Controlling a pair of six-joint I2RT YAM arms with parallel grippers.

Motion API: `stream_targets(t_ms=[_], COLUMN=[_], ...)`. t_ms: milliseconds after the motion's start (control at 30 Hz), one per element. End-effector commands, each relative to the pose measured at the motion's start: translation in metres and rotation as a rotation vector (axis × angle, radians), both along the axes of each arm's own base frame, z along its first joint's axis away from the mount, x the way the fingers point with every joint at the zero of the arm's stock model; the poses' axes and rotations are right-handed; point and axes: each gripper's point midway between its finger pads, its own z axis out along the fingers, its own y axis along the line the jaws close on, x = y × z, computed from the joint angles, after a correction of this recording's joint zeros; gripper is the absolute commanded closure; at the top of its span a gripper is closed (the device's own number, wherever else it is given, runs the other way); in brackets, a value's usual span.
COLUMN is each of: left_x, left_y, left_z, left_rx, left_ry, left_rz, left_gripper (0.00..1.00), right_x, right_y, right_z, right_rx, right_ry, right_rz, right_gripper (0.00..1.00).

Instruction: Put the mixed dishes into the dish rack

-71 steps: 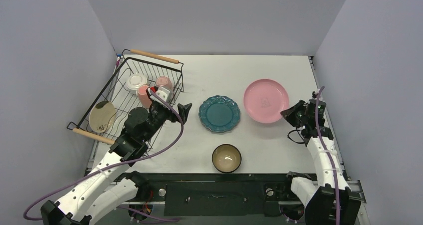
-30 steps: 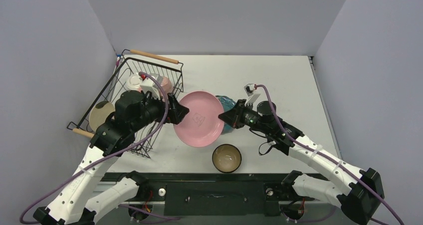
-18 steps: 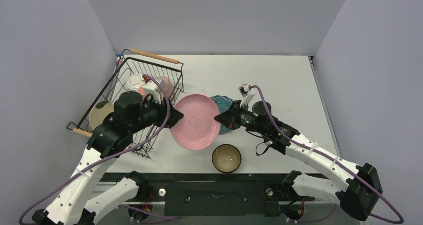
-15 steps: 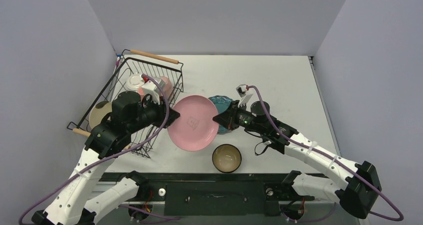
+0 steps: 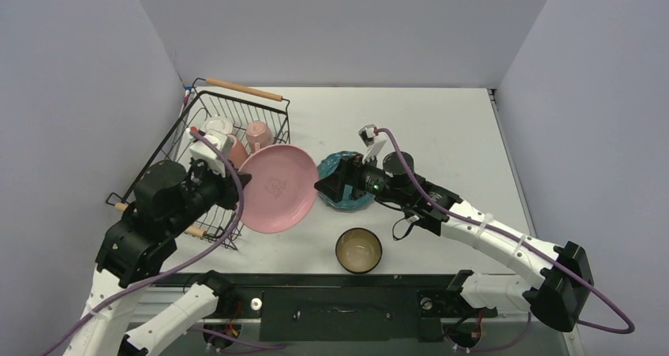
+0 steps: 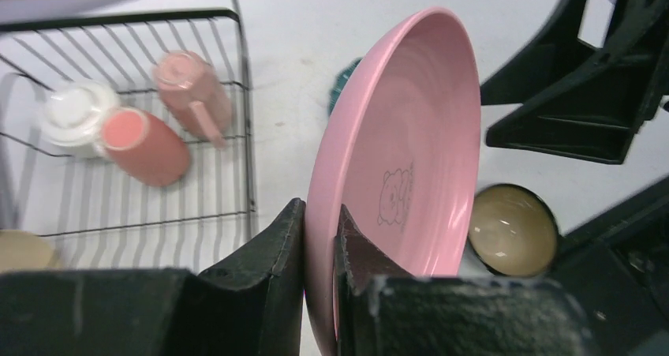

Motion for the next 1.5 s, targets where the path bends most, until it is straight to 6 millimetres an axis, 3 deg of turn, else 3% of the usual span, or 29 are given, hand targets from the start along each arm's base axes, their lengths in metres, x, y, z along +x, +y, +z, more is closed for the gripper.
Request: stream_targets(t_ms=[0,233,367,600,667,733,833,867,900,933,967,1133,1300,1467], left_x=[0.001,-0.001,-0.004,0.017,0.027,0.036,0.05,0.053,0.058,0.061,0.066,0.095,0.122,0.134], left_y=[0.047,0.13,0.157,0.175,0.171,0.163,0.175,0.184,0.184,0.188,0.189,0.202,0.206,0.222], left_z=[0.066,0.084,0.086,0.059,0.051,0.038,0.008,0.007,-0.007,-0.005,-0.018,-0.03,-0.046,-0.051], left_rx=[0.061,0.338,0.52,0.838,0.865,0.904,1.019,1.031,1.048,1.04,1.06,1.021,1.034,1.064], left_ry=[-0.256,-0.368,-0.405,-0.359,-0.369,-0.366,-0.334,-0.341,-0.33,-0.355,-0.338,-0.306,-0.267,-0.223], left_rz=[0.167,0.494,0.584,0.698,0.695,0.631,0.641,0.662,0.647,0.671,0.662,0.72,0.731,0.74], left_gripper=[1.0,1.0,1.0,1.0,1.0,1.0,1.0,1.0,1.0,1.0,1.0,1.0,1.0,1.0], right_x=[0.012,0.03,0.038,0.034,0.034,0.032,0.03,0.028,0.026,0.027,0.027,0.027,0.016,0.002], right_y=[-0.02,-0.066,-0.077,-0.072,-0.072,-0.069,-0.064,-0.062,-0.06,-0.059,-0.057,-0.06,-0.057,-0.049], right_z=[0.041,0.032,0.019,0.003,-0.002,-0.007,-0.012,-0.014,-0.016,-0.018,-0.02,-0.031,-0.027,-0.019], right_rx=[0.044,-0.011,-0.014,-0.027,-0.035,-0.034,-0.017,-0.009,-0.004,0.002,0.006,0.004,-0.036,-0.024], right_ry=[-0.089,-0.078,-0.048,-0.024,-0.017,-0.007,0.011,0.016,0.029,0.03,0.038,0.057,0.03,0.005], right_rz=[-0.085,-0.199,-0.212,-0.163,-0.153,-0.134,-0.103,-0.083,-0.069,-0.064,-0.053,-0.04,-0.023,0.001], right_gripper=[0.2,0.18,0.18,0.19,0.19,0.19,0.19,0.19,0.19,0.19,0.19,0.19,0.19,0.19])
